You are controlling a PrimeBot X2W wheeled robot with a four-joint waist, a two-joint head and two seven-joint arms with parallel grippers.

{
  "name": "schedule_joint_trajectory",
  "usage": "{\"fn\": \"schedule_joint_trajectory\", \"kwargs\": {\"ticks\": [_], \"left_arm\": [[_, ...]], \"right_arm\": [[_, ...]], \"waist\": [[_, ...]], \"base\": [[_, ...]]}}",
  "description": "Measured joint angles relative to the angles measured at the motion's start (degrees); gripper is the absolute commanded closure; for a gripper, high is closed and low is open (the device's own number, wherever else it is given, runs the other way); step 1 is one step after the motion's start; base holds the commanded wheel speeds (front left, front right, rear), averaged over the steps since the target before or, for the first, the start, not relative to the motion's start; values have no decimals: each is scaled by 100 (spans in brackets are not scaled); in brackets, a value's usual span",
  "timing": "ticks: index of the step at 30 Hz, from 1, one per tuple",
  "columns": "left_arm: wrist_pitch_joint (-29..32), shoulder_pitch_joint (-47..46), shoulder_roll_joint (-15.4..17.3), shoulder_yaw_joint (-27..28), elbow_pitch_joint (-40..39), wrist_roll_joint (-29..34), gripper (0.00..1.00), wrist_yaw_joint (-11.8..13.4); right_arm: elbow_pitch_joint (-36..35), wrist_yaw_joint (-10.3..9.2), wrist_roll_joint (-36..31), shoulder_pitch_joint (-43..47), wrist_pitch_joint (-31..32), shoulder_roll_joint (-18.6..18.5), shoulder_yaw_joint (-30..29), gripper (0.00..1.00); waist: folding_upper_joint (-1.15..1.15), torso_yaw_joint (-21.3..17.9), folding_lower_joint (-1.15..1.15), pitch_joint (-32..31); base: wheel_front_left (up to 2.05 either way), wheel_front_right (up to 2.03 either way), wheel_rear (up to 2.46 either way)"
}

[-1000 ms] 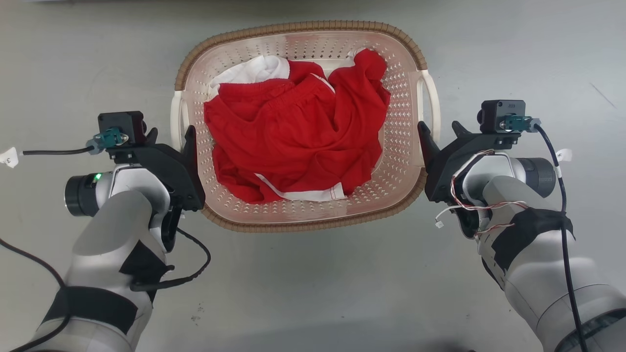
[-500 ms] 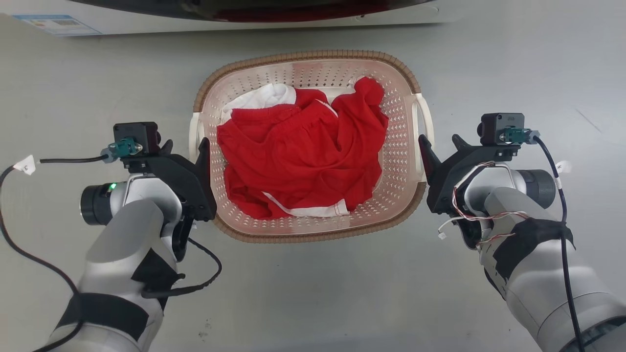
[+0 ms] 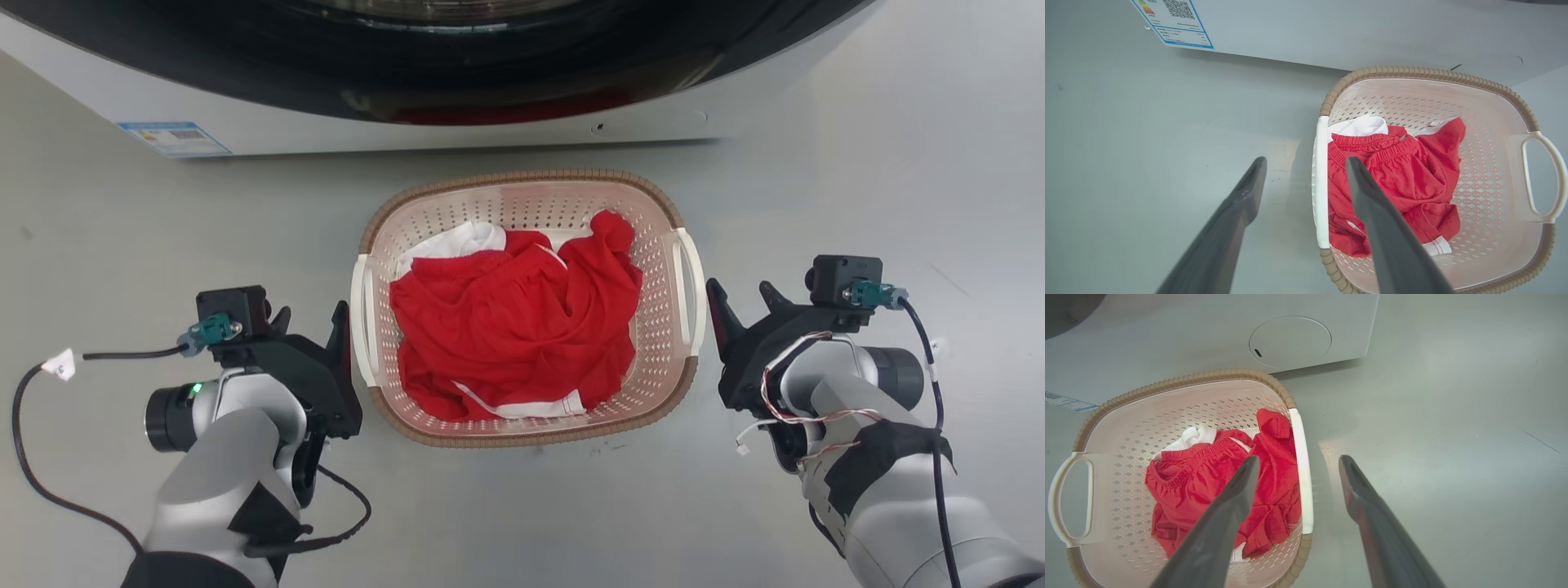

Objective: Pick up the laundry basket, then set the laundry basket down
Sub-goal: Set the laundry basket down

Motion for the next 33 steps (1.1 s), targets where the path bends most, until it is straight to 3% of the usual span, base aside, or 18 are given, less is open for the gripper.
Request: {"fn": "schedule_joint_trajectory", "kwargs": {"ticks": [9, 22, 33], "left_arm": [[-331, 414, 1, -12, 14, 7, 0, 45], [-443, 966, -2, -111, -358, 163, 0, 102], [-443, 1525, 116, 24, -1233, 422, 0, 413]], "right_arm": [[9, 75, 2, 461, -497, 0, -32, 0], [-205, 66, -102, 1065, -658, -76, -14, 0], [-1016, -285, -438, 1484, -658, -328, -129, 0]], "waist": [[0, 37, 0, -735], [0, 67, 0, -1713], [0, 127, 0, -2263]], "base": [[0, 0, 0], [0, 0, 0], [0, 0, 0]]}}
